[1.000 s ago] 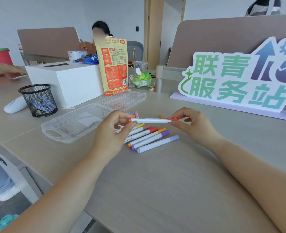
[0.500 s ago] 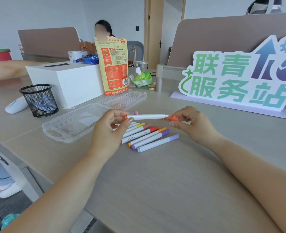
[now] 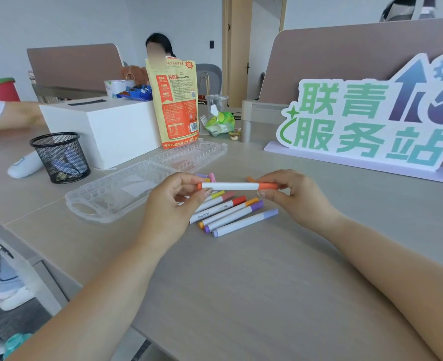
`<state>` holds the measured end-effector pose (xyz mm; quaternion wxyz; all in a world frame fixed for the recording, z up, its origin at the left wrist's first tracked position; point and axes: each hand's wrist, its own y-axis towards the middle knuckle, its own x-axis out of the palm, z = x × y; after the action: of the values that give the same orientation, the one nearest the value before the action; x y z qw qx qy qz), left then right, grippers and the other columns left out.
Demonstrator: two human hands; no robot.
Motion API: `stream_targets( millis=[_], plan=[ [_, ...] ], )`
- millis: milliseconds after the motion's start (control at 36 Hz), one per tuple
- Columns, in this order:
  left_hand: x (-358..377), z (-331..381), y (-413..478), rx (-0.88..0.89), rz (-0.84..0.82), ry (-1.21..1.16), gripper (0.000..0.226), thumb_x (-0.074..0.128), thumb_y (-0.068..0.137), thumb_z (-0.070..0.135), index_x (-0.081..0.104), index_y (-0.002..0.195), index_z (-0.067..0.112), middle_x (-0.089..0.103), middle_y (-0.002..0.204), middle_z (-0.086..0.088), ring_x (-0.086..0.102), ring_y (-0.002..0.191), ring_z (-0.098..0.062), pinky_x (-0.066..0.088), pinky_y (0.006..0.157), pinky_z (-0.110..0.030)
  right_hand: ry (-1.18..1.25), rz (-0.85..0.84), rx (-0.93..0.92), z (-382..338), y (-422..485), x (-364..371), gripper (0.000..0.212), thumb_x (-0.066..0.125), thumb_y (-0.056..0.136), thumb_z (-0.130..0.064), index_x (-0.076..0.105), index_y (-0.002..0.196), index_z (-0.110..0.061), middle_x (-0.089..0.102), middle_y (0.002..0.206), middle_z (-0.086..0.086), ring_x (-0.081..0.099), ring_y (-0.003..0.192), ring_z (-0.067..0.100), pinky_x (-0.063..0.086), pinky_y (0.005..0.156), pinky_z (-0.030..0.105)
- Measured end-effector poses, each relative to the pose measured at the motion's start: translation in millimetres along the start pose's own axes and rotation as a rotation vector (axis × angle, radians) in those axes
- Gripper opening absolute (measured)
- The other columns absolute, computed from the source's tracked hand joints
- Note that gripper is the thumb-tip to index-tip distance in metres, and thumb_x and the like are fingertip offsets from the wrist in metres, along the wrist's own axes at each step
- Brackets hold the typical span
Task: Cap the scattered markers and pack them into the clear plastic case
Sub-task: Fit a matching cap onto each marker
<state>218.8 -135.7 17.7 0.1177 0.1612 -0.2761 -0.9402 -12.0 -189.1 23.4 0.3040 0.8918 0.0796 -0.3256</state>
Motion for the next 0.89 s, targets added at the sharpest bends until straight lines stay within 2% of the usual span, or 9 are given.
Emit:
stream_targets(
  millis=[139, 278, 417, 528, 583, 639, 750, 806, 889],
  plan=[
    [0, -1, 0, -0.017, 0.018, -0.005, 0.017, 0.07, 0.083, 0.011, 0.065, 0.084, 0.028, 0.069, 0.08, 0.023, 0.059, 0.069, 0.003, 0.044, 0.064, -0.015, 0.121, 0.027, 0.031, -7, 0, 0, 0.021, 0.069, 0.084, -0.018, 0.063, 0.077, -0.036, 0.067, 0.081, -0.005, 0.055, 0.076, 0.006, 0.043, 0.074, 0.016],
    [-1, -5, -1, -0.069, -0.019, 0.006, 0.008, 0.072, 0.082, 0.015, 0.068, 0.081, 0.022, 0.07, 0.076, 0.012, 0.06, 0.069, -0.002, 0.047, 0.064, -0.029, 0.088, 0.002, 0.042, -2, 0, -1, 0.021, 0.068, 0.085, -0.018, 0.065, 0.079, -0.038, 0.065, 0.082, -0.018, 0.056, 0.085, 0.006, 0.042, 0.076, 0.014],
    [2, -8, -2, -0.074, -0.094, 0.036, 0.012, 0.075, 0.078, 0.014, 0.067, 0.074, 0.022, 0.065, 0.066, 0.015, 0.057, 0.064, 0.001, 0.042, 0.063, -0.014, 0.102, -0.05, 0.051, 5, 0, -6, 0.012, 0.07, 0.084, -0.014, 0.072, 0.081, -0.026, 0.068, 0.083, -0.011, 0.058, 0.086, 0.011, 0.043, 0.082, 0.022],
    [3, -9, -3, -0.014, -0.111, 0.082, 0.017, 0.076, 0.077, 0.013, 0.065, 0.072, 0.026, 0.064, 0.066, 0.021, 0.054, 0.066, -0.001, 0.042, 0.069, -0.015, 0.111, -0.09, 0.046, 5, 0, -10, 0.011, 0.071, 0.082, -0.012, 0.072, 0.082, -0.023, 0.067, 0.081, -0.013, 0.058, 0.085, 0.006, 0.04, 0.078, 0.007],
    [4, -10, -4, -0.013, -0.124, 0.093, 0.015, 0.076, 0.077, 0.016, 0.065, 0.072, 0.024, 0.065, 0.067, 0.019, 0.054, 0.068, -0.003, 0.041, 0.07, -0.017, 0.124, -0.08, 0.046, 4, 0, -13, 0.009, 0.071, 0.081, -0.011, 0.073, 0.085, -0.018, 0.069, 0.085, -0.009, 0.058, 0.086, 0.008, 0.041, 0.079, 0.008],
    [5, -10, -4, -0.012, -0.149, 0.12, 0.012, 0.076, 0.077, 0.019, 0.065, 0.073, 0.021, 0.065, 0.069, 0.016, 0.053, 0.068, 0.0, 0.039, 0.07, -0.017, 0.148, -0.079, 0.053, 5, 0, -15, 0.01, 0.072, 0.08, -0.01, 0.074, 0.086, -0.018, 0.07, 0.087, -0.007, 0.059, 0.085, 0.008, 0.042, 0.081, 0.013],
    [8, -12, -5, 0.051, -0.236, 0.244, 0.015, 0.077, 0.076, 0.027, 0.064, 0.072, 0.023, 0.063, 0.071, 0.009, 0.056, 0.074, -0.001, 0.037, 0.068, -0.009, 0.105, -0.156, 0.09, 17, 0, -17, 0.016, 0.073, 0.08, -0.014, 0.074, 0.084, -0.029, 0.066, 0.088, -0.009, 0.057, 0.087, -0.006, 0.039, 0.086, 0.015],
    [7, -15, -4, 0.094, -0.254, 0.297, 0.018, 0.078, 0.072, 0.039, 0.064, 0.07, 0.029, 0.063, 0.075, 0.01, 0.057, 0.08, -0.005, 0.04, 0.071, -0.017, 0.067, -0.219, 0.108, 23, -2, -16, 0.014, 0.073, 0.081, -0.018, 0.076, 0.089, -0.029, 0.063, 0.096, 0.0, 0.056, 0.095, 0.002, 0.037, 0.092, 0.015],
    [4, -18, -4, 0.123, -0.274, 0.364, 0.019, 0.072, 0.066, 0.054, 0.062, 0.069, 0.038, 0.061, 0.082, 0.01, 0.055, 0.089, -0.006, 0.043, 0.076, -0.027, 0.028, -0.267, 0.133, 25, -4, -15, 0.017, 0.07, 0.083, -0.021, 0.075, 0.097, -0.029, 0.06, 0.102, 0.002, 0.055, 0.101, 0.007, 0.035, 0.092, 0.009]
  ],
)
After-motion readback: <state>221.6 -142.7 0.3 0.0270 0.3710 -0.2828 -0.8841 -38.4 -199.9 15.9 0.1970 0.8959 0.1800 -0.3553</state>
